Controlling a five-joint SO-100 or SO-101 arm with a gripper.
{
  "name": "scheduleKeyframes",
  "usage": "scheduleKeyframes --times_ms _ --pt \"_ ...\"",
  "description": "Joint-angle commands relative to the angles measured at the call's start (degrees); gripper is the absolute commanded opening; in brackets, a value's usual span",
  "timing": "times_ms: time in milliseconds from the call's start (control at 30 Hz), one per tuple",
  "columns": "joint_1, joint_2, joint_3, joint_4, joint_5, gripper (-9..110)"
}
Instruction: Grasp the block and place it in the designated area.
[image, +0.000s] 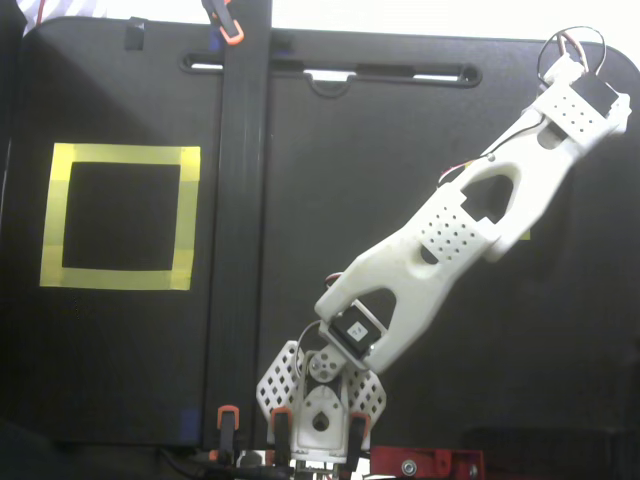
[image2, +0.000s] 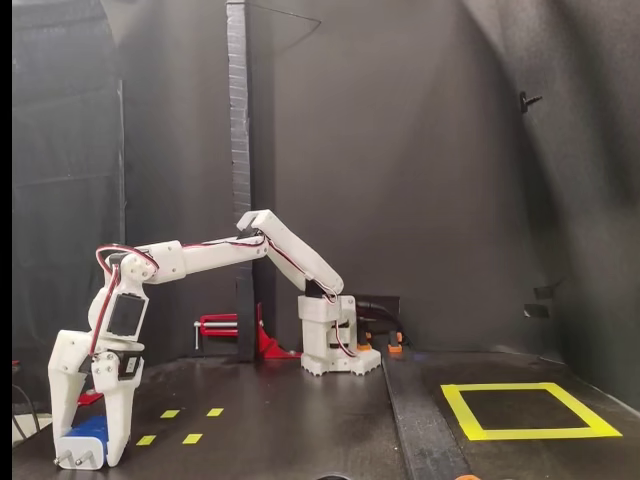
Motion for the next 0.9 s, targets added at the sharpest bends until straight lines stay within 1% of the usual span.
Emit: scheduleKeyframes --times_ms 0,233,867 --pt "0.3 0.2 0.6 0.9 0.4 21" --pt "-0.3 2.9 0.5 1.4 2.6 21" --pt "-1.1 20.6 0.4 19.1 4.9 21"
